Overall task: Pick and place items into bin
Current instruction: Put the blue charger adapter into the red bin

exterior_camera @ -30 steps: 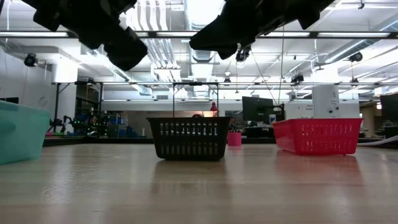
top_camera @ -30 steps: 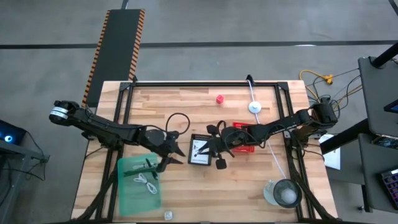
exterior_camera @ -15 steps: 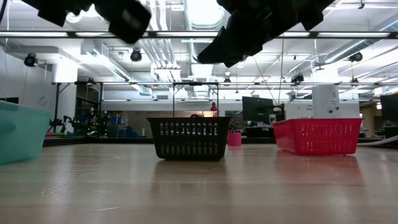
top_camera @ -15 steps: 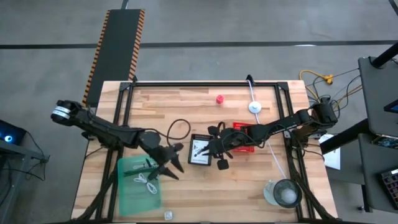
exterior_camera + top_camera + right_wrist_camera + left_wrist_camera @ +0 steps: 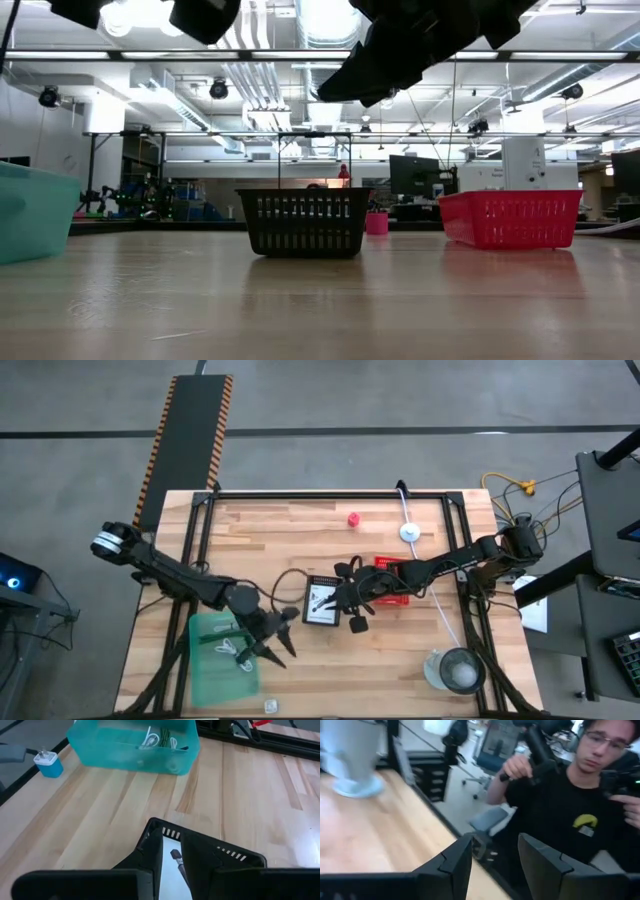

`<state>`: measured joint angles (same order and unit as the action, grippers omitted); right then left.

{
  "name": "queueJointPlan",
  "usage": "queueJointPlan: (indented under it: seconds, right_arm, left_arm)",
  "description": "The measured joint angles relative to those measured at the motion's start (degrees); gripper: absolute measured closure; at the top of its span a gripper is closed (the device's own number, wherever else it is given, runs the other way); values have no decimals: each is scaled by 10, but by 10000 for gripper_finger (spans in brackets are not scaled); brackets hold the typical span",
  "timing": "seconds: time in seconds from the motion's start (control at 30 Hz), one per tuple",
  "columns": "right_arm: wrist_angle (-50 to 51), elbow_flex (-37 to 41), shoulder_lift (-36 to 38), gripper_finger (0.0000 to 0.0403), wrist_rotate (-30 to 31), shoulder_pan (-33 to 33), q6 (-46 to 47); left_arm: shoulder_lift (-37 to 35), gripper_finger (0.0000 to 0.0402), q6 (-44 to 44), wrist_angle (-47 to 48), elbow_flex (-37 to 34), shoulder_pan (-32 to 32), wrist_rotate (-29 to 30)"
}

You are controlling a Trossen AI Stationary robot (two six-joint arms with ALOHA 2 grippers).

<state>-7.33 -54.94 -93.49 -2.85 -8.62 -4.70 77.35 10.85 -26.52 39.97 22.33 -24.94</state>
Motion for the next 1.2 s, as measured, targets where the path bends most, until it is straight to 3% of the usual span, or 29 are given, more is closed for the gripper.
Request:
queueJointPlan:
  seconds: [0.1, 0.2, 0.43, 0.6, 0.9, 1.2]
  right_arm:
    - [2, 0, 0, 344, 0, 0, 0]
    - [5, 1, 0, 344, 0, 0, 1]
    - [10, 3, 0, 344, 0, 0, 2]
    - [11, 4, 0, 344, 0, 0, 2]
    - [12, 6, 0, 344, 0, 0, 2]
    - [11, 8, 0, 344, 1, 0, 1]
  left_arm:
    - [22, 258, 37, 23, 22, 30, -1]
    - [34, 258, 79, 105, 60, 62, 10]
    - [74, 258, 209, 400, 173, 139, 147]
    - [122, 258, 299, 526, 246, 176, 172]
    - [196, 258, 312, 583, 328, 211, 174]
    - [230, 258, 337, 549, 326, 203, 160]
